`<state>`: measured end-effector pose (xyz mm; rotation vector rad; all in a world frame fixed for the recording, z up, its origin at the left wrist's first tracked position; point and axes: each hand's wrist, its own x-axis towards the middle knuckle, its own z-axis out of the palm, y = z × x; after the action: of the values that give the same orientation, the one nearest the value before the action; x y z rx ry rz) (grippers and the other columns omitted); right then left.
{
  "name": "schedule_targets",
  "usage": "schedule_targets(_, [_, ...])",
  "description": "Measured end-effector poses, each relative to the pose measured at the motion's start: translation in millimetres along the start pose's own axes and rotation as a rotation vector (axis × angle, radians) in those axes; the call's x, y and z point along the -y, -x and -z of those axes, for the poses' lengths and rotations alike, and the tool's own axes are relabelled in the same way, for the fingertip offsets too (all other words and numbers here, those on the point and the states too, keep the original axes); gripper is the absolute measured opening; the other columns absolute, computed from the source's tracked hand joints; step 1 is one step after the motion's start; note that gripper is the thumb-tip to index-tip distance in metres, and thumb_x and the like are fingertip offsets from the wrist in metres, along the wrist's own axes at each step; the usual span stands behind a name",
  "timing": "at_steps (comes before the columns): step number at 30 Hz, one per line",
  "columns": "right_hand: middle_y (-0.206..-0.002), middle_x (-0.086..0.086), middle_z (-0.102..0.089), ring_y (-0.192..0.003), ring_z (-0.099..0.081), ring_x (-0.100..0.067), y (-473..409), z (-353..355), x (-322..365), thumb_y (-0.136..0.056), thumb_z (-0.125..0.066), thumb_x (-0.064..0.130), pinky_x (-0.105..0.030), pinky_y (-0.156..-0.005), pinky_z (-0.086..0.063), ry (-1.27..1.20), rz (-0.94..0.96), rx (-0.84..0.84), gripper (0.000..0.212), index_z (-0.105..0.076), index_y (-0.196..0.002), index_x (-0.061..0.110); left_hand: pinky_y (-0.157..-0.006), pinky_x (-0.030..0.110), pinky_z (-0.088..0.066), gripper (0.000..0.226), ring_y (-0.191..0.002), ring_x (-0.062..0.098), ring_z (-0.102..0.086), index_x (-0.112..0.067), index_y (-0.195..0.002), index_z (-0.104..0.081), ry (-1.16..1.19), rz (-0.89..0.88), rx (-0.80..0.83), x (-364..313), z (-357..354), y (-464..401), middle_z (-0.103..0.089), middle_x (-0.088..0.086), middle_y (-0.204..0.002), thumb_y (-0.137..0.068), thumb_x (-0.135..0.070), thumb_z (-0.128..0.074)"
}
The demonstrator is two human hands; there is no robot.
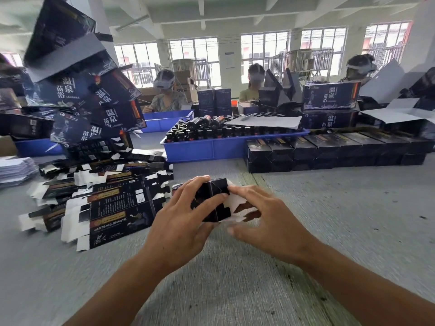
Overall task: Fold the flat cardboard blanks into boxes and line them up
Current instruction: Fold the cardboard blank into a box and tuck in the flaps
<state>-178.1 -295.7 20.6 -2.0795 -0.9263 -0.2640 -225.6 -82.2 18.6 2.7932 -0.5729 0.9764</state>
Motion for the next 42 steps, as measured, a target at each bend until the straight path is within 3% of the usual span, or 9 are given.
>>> schedule_targets(3, [-0.125,0.023,-0.055,-0.107,-0.057,0.006,-1,-2,0,-0.088,-0.073,0.023,-0.014,-0.093,-0.048,0.044,0.026,-0.077,0.06,-0.051,-0.144,0.028,-0.081,0.054,-0.06,0.054,-0.13,0.037,-0.051,-0.027,-0.136,-0.058,-0.003,-0.01,-0.005,-1,0,0,-0.043,0.014,-0.15,-0.085,-0.029,-0.073])
schedule_targets(11, [-0.101,0.031,-0.057,-0.093,-0.056,0.016,-1,-4,-2,-0.086,-0.077,0.022,-0.004,-0.079,-0.043,0.069,0.032,-0.255,0.032,-0.069,-0.117,0.025,-0.08,0.054,-0.061,0.056,-0.134,0.036,-0.048,-0.033,-0.138,-0.048,-0.031,-0.08,-0.005,-8,1,-1,-0.044,0.014,-0.149,-0.085,-0.034,-0.066])
schedule_targets(17, [-0.107,0.017,-0.067,-0.088,-0.068,0.002,0,-2,0,-0.086,-0.078,0.019,-0.013,-0.076,-0.055,-0.09,-0.038,-0.243,0.053,-0.055,-0.13,0.034,-0.078,0.054,-0.061,0.054,-0.131,0.038,-0.05,-0.031,-0.136,-0.049,-0.074,-0.081,-0.035,-8,1,-2,-0.046,0.016,-0.148,-0.085,-0.035,-0.066])
schedule_targets(21, [-0.102,0.014,-0.073,-0.092,-0.069,0.002,0,1,1,-0.089,-0.066,0.002,-0.012,-0.068,-0.052,-0.198,-0.073,-0.209,0.043,-0.063,-0.12,0.032,-0.082,0.055,-0.06,0.054,-0.13,0.038,-0.051,-0.031,-0.135,-0.05,-0.085,-0.035,-0.068,-6,2,-3,-0.044,0.016,-0.149,-0.084,-0.035,-0.066])
schedule_targets(24, [-0.101,0.018,-0.072,-0.094,-0.067,0.003,1,0,6,-0.096,-0.061,0.01,-0.01,-0.074,-0.051,-0.226,-0.064,-0.194,0.032,-0.068,-0.116,0.034,-0.082,0.055,-0.059,0.055,-0.131,0.038,-0.05,-0.031,-0.136,-0.049,-0.073,-0.044,-0.075,-6,2,-1,-0.043,0.015,-0.15,-0.084,-0.035,-0.067])
schedule_targets(27, [-0.095,0.023,-0.071,-0.088,-0.067,0.003,-1,0,8,-0.094,-0.066,0.025,-0.011,-0.069,-0.051,-0.274,-0.09,-0.22,0.017,-0.067,-0.104,0.04,-0.084,0.053,-0.06,0.069,-0.131,0.033,-0.051,-0.029,-0.144,-0.04,-0.001,-0.021,-0.093,-9,0,0,-0.043,0.009,-0.151,-0.082,-0.036,-0.069])
schedule_targets(31, [-0.093,0.019,-0.072,-0.085,-0.068,0.005,-2,0,6,-0.09,-0.072,0.028,-0.011,-0.068,-0.052,-0.304,-0.153,-0.226,0.019,-0.068,-0.108,0.033,-0.099,0.036,-0.048,0.095,-0.133,0.019,-0.043,-0.022,-0.155,-0.026,0.065,0.022,-0.108,-15,-3,1,-0.036,-0.005,-0.15,-0.077,-0.034,-0.078])
schedule_targets(36, [-0.091,0.021,-0.074,-0.085,-0.071,0.002,-2,3,7,-0.089,-0.074,0.023,-0.011,-0.072,-0.052,-0.418,-0.164,-0.168,0.015,-0.072,-0.1,0.032,-0.101,0.029,-0.038,0.087,-0.132,0.015,-0.04,-0.021,-0.154,-0.025,0.074,0.054,-0.106,-19,-2,0,-0.033,-0.008,-0.148,-0.08,-0.041,-0.066])
schedule_targets(42, [-0.084,0.015,-0.076,-0.08,-0.072,-0.002,-2,3,6,-0.086,-0.078,0.019,-0.013,-0.073,-0.054,-0.406,-0.173,-0.208,0.011,-0.076,-0.091,0.029,-0.105,0.026,-0.03,0.089,-0.133,0.014,-0.039,-0.018,-0.152,-0.032,0.034,0.043,-0.1,-21,-4,0,-0.042,-0.004,-0.147,-0.077,-0.033,-0.078])
